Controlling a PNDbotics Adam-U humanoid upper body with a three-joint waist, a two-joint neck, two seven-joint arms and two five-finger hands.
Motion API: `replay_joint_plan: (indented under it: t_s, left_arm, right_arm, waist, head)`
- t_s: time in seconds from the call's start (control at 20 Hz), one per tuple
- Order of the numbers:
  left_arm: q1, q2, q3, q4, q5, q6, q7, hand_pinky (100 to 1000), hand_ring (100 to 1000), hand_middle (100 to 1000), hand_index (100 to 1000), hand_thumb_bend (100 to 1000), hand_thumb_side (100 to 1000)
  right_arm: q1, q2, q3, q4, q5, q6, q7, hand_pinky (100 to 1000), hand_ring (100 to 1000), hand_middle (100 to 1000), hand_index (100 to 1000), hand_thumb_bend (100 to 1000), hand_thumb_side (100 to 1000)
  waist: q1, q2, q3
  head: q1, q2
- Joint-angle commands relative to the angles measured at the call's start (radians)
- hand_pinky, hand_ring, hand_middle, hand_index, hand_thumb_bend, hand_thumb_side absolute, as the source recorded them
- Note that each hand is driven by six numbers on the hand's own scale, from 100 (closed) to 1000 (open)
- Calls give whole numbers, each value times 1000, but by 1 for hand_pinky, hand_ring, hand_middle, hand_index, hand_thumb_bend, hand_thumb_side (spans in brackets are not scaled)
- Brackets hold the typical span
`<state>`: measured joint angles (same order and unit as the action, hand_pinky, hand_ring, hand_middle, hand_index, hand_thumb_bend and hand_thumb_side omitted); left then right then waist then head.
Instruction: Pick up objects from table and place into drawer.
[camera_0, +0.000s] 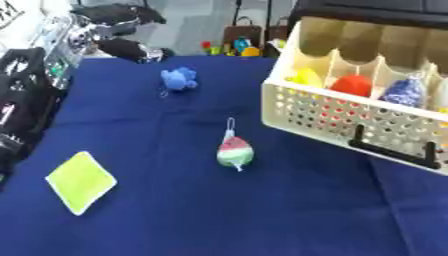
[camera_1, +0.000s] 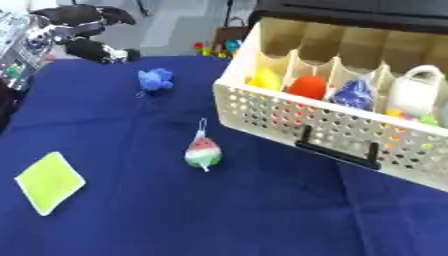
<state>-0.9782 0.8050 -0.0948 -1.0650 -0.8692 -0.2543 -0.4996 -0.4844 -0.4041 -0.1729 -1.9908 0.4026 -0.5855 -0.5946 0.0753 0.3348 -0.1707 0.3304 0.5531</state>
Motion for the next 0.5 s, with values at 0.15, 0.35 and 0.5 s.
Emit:
replay_joint_plan:
  t_s: [0.15,0.35,0.5]
  left_arm:
    - [-24,20,18,9,-23,-8,25,796,971,981,1000,432,896]
    - [-21,0,32,49,-43,9,8,787,961,962,1000,436,915]
    - [-27,-10,47,73,-54,21,12,774,948,953,1000,420,873]
  right_arm:
    - [-15,-29,-3,-9,1,-13,-12,555,557,553,725,100,615]
    - [-26,-27,-2,-9,6,-18,-14,557,555,540,724,100,616]
    - [-33,-26,0,-9,10,-20,-15,558,554,530,724,100,617]
  waist:
    - [-2,-17,0]
    - [3,11,-22]
    - [6,30,-34]
  head:
    - [5,-13]
    - [36,-42]
    - [47,-59]
